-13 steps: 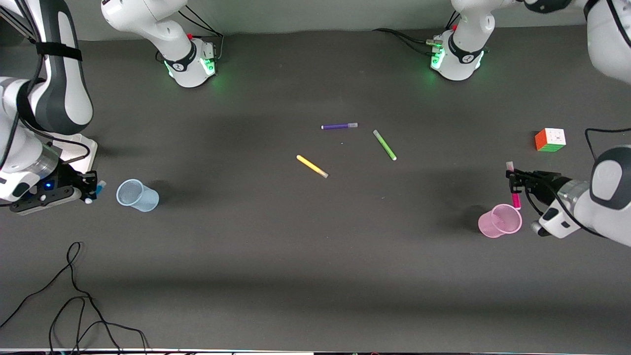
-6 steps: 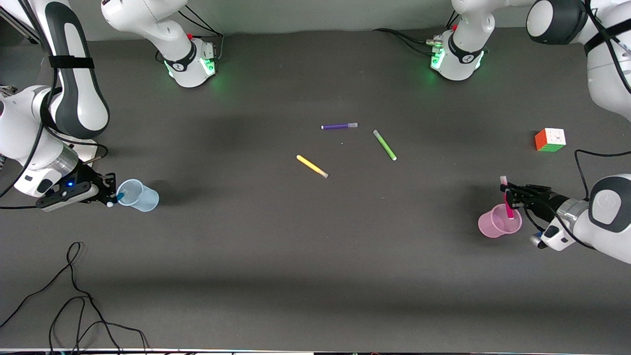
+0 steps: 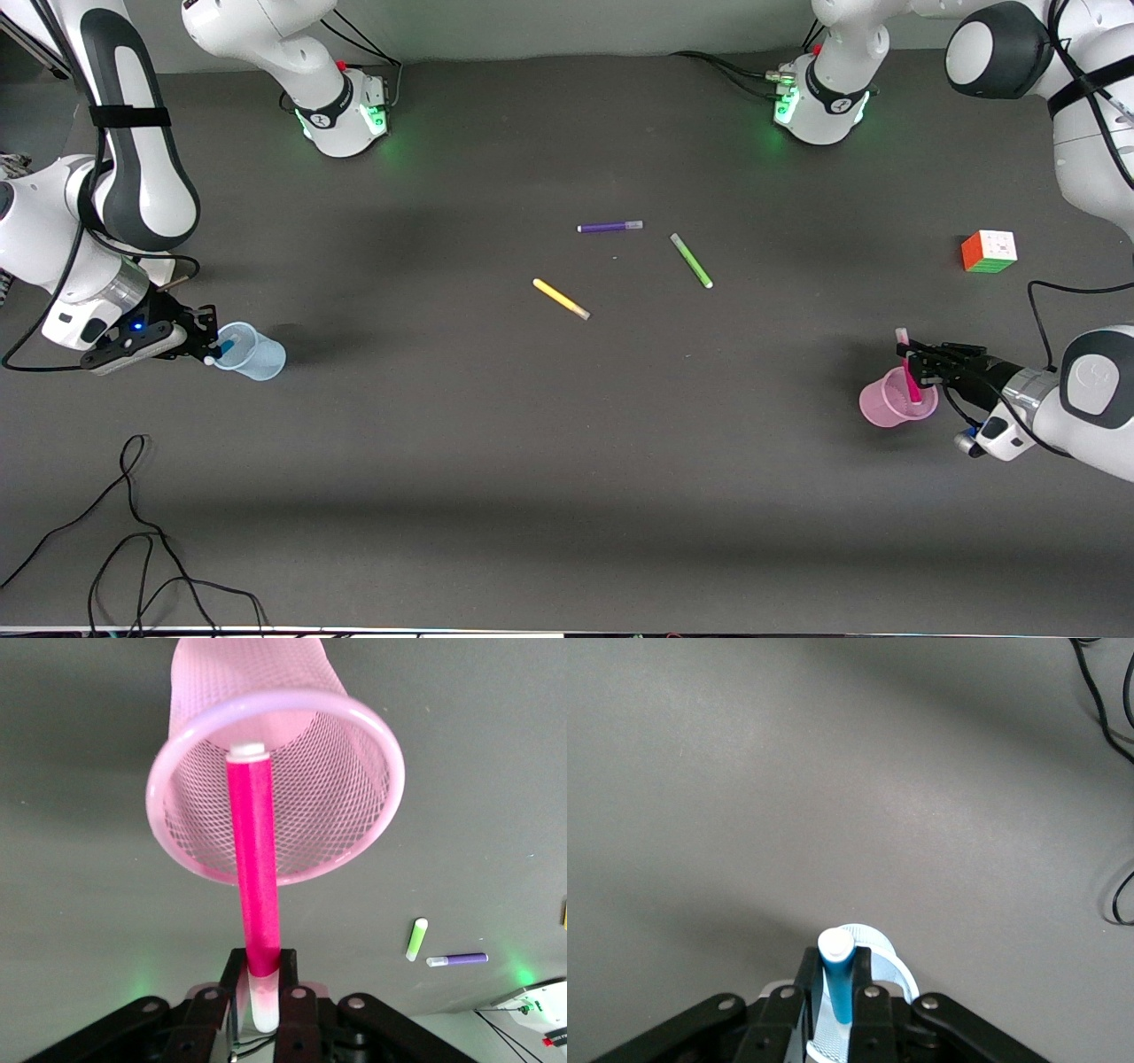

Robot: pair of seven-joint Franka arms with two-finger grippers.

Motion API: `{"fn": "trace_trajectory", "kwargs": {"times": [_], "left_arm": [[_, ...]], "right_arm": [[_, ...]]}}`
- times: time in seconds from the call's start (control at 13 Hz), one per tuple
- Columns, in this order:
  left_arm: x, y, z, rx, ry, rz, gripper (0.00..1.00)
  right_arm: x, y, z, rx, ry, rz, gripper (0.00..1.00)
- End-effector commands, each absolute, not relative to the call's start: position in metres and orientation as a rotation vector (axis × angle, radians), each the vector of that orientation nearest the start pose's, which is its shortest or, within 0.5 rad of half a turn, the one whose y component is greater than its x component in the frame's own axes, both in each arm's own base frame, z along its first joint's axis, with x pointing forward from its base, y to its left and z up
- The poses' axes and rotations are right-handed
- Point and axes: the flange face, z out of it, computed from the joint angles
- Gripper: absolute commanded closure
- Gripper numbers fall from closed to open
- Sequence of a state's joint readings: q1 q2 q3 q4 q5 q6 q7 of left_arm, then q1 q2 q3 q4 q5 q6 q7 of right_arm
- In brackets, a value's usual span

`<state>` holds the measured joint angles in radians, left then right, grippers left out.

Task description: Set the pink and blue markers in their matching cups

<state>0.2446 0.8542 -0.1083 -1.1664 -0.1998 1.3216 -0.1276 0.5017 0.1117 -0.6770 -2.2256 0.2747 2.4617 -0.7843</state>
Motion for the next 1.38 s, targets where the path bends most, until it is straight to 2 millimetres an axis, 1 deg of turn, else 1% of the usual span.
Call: {"fn": "trace_trajectory", "kwargs": {"times": [0.0, 0.08, 0.15, 0.23, 0.38, 0.46, 0.54, 0.69, 0.77, 0.92, 1.0, 1.08, 1.15, 1.23, 1.31], "left_arm": [[0.677, 0.087, 0.254, -3.223, -0.486, 1.133, 0.50], [0.678, 0.085, 0.253, -3.225, -0.485, 1.121, 0.30], [0.678, 0.086, 0.253, -3.226, -0.486, 1.115, 0.08], [0.679, 0.084, 0.256, -3.228, -0.481, 1.113, 0.01], [0.679, 0.076, 0.268, -3.215, -0.456, 1.107, 0.01], [0.680, 0.072, 0.284, -3.199, -0.451, 1.068, 0.00], [0.680, 0.062, 0.296, -3.150, -0.414, 1.035, 0.01], [0.676, 0.038, 0.343, -3.084, -0.336, 0.942, 0.00], [0.670, 0.029, 0.363, -3.066, -0.327, 0.921, 0.00], [0.651, 0.019, 0.399, -3.031, -0.298, 0.820, 0.00], [0.642, 0.016, 0.413, -3.034, -0.289, 0.772, 0.00], [0.632, 0.014, 0.424, -3.040, -0.288, 0.731, 0.00], [0.620, 0.012, 0.440, -3.049, -0.291, 0.672, 0.00], [0.606, 0.011, 0.456, -3.063, -0.294, 0.589, 0.00], [0.592, 0.010, 0.469, -3.073, -0.294, 0.507, 0.00]], "right_arm": [[0.543, -0.098, 0.348, -3.012, -0.658, -0.334, 0.67], [0.542, -0.098, 0.348, -3.012, -0.658, -0.330, 0.10], [0.542, -0.099, 0.347, -3.009, -0.642, -0.332, 0.00], [0.542, -0.100, 0.347, -3.007, -0.636, -0.330, 0.00], [0.543, -0.099, 0.348, -3.007, -0.641, -0.331, 0.00], [0.543, -0.099, 0.349, -3.007, -0.639, -0.331, 0.00], [0.544, -0.099, 0.350, -3.002, -0.641, -0.324, 0.00], [0.546, -0.097, 0.355, -2.988, -0.614, -0.293, 0.00], [0.549, -0.095, 0.360, -2.977, -0.614, -0.276, 0.00], [0.559, -0.088, 0.378, -2.973, -0.569, -0.272, 0.00], [0.563, -0.083, 0.386, -2.970, -0.556, -0.242, 0.00], [0.569, -0.076, 0.397, -2.961, -0.535, -0.215, 0.00], [0.572, -0.069, 0.406, -2.964, -0.511, -0.172, 0.00], [0.573, -0.059, 0.417, -2.982, -0.502, -0.122, 0.00], [0.574, -0.044, 0.430, -2.999, -0.460, -0.086, 0.00]]}}
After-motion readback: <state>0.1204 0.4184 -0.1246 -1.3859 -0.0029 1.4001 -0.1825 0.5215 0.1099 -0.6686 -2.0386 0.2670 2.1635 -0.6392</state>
